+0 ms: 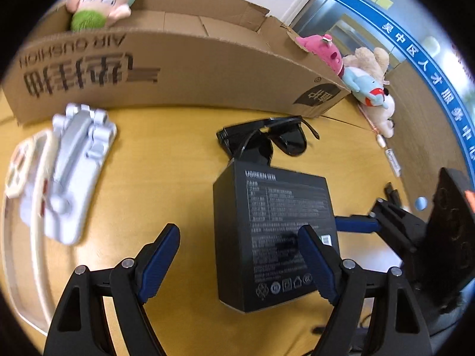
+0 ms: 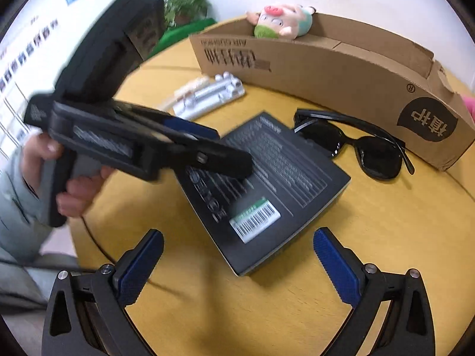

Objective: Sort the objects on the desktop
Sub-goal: 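Close the left gripper on the black UGREEN box, then lift the black box with the left gripper and lower it into the cardboard box, then open the left gripper and withdraw from the cardboard box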

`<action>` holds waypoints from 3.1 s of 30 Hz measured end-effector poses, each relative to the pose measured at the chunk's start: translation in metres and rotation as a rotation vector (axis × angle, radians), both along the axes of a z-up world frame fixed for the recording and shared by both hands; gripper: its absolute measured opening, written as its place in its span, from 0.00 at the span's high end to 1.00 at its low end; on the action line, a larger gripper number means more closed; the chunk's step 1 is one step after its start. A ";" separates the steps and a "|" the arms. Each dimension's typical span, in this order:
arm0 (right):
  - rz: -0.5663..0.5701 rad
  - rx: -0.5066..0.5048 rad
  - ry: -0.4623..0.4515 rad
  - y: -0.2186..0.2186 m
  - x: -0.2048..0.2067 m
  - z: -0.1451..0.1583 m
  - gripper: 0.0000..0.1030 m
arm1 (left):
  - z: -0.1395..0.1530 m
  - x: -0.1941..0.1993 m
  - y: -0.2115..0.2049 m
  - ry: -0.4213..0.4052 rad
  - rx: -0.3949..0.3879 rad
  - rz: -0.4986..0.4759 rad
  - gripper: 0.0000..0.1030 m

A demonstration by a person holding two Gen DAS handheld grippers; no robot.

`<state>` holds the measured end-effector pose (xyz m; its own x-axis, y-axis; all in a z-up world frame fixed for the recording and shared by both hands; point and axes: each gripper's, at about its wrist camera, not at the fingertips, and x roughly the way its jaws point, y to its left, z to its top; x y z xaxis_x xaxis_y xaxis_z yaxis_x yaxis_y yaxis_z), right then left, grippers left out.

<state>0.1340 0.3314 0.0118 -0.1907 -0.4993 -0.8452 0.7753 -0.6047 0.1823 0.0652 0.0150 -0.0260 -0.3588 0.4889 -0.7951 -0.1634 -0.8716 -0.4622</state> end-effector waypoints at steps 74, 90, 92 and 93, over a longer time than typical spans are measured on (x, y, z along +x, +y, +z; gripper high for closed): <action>-0.007 0.117 0.082 -0.183 -0.449 0.000 0.12 | 0.030 -0.376 -0.054 -0.028 -0.183 0.140 0.44; -0.248 0.052 0.217 -0.152 -0.353 0.091 0.03 | 0.154 -0.233 -0.060 0.345 -0.279 0.207 0.38; -0.296 0.041 0.294 -0.127 -0.313 0.116 0.00 | 0.170 -0.193 -0.067 0.416 -0.303 0.245 0.27; -0.312 0.043 0.325 -0.114 -0.296 0.123 0.00 | 0.177 -0.171 -0.067 0.462 -0.318 0.279 0.22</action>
